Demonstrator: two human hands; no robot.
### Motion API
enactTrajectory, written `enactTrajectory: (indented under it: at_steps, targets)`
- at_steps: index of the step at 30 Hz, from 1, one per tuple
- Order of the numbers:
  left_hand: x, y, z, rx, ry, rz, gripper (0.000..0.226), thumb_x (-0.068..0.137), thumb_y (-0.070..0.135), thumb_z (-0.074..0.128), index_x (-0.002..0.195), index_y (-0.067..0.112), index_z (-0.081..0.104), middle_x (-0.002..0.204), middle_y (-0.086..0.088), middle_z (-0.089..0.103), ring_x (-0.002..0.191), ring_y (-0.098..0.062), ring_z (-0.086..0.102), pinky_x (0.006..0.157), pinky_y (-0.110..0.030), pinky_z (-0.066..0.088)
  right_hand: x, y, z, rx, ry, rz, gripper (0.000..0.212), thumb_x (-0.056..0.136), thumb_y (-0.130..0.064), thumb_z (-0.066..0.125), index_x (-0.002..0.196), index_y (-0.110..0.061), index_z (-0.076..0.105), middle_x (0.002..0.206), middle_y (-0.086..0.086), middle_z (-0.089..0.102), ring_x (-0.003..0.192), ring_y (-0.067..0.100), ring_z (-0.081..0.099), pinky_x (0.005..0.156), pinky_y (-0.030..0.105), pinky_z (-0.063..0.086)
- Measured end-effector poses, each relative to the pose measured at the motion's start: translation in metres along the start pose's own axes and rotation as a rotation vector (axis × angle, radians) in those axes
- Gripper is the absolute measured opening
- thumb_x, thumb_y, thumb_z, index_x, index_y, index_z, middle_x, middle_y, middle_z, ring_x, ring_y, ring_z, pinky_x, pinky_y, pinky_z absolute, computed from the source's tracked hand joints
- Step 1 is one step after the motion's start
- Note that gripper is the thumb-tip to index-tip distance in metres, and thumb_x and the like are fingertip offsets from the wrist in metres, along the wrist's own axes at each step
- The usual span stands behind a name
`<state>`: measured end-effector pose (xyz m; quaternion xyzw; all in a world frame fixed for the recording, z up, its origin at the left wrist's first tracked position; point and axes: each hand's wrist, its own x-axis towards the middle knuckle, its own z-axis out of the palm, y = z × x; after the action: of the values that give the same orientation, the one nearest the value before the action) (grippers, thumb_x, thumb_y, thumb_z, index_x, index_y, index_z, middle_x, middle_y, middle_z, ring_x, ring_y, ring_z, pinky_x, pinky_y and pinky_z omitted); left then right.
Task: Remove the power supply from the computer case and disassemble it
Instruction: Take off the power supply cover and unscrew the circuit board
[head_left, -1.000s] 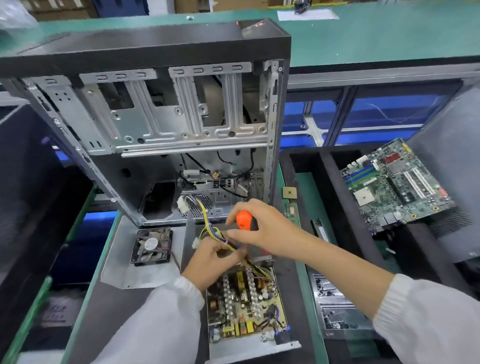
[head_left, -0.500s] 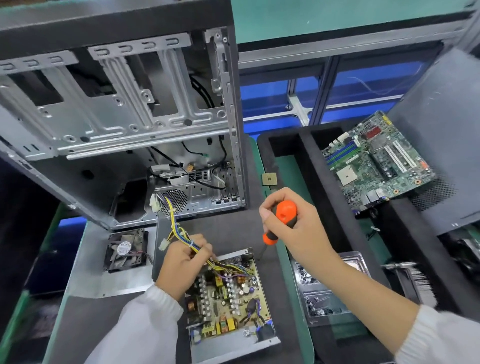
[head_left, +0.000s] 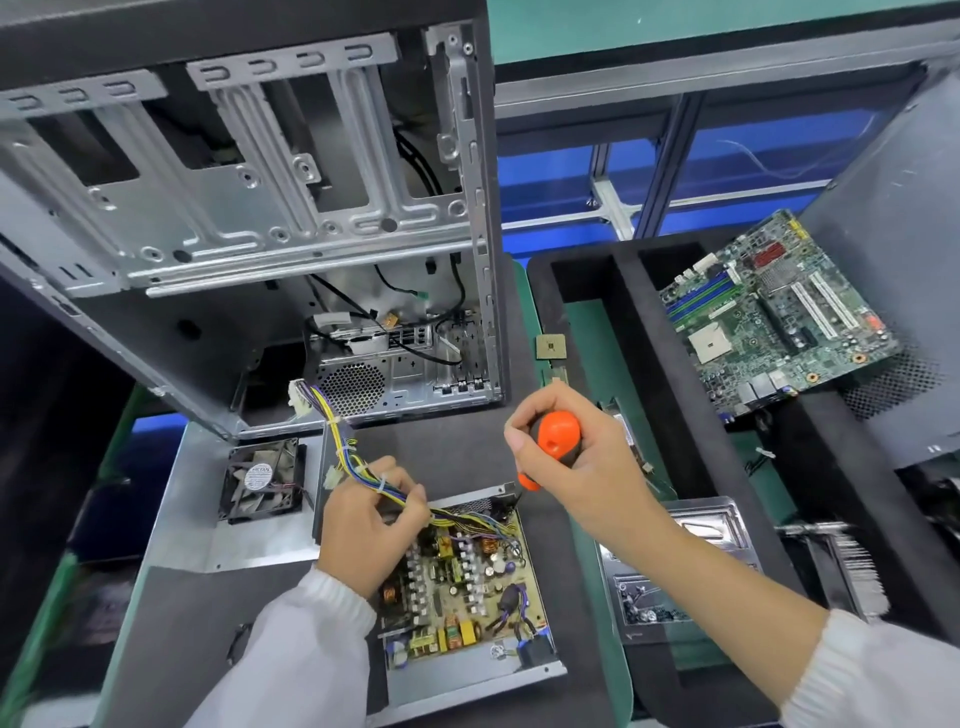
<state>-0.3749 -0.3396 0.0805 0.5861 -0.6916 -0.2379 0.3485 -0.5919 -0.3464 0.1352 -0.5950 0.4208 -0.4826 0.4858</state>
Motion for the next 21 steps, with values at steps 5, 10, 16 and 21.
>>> enactTrajectory:
  at_steps: [5,10,16,21]
  targets:
    - [0.0002,-0.0026,0.0031,-0.061,0.011,-0.02,0.03,0.077,0.037,0.047,0.054,0.017,0.049,0.058,0.009,0.042,0.057,-0.007,0.047,0.059,-0.016,0.033,0.003,-0.0015,0.0024,-0.027,-0.004,-0.023,0.009,0.087,-0.017,0.063,0.085,-0.025,0.058,0.082,-0.009,0.058,0.071,0.009,0.056,0.064,0.024,0.052]
    - [-0.0005,-0.0041,0.005,-0.09,0.016,-0.038,0.034,0.076,0.035,0.047,0.053,0.01,0.046,0.057,-0.005,0.045,0.057,-0.015,0.046,0.058,-0.018,0.035,0.0047,-0.0022,0.0038,-0.018,0.001,-0.028,0.012,0.087,-0.014,0.063,0.085,-0.025,0.058,0.079,-0.008,0.058,0.066,0.01,0.056,0.06,0.026,0.052]
    - [-0.0004,-0.0066,0.0075,-0.068,0.019,-0.038,0.03,0.078,0.024,0.053,0.052,0.009,0.046,0.056,0.0,0.043,0.057,-0.009,0.043,0.058,-0.016,0.033,0.0067,-0.0024,0.0055,-0.04,0.029,-0.038,0.012,0.086,-0.011,0.064,0.084,-0.021,0.059,0.078,-0.011,0.058,0.069,0.005,0.056,0.063,0.015,0.048]
    - [-0.0002,-0.0095,0.0084,-0.085,0.024,-0.053,0.029,0.078,0.017,0.054,0.053,0.005,0.046,0.057,-0.005,0.044,0.057,-0.011,0.044,0.057,-0.017,0.033,0.0064,-0.0034,0.0048,-0.033,0.031,-0.042,0.012,0.086,-0.012,0.064,0.083,-0.022,0.058,0.076,-0.011,0.058,0.068,0.004,0.055,0.061,0.014,0.048]
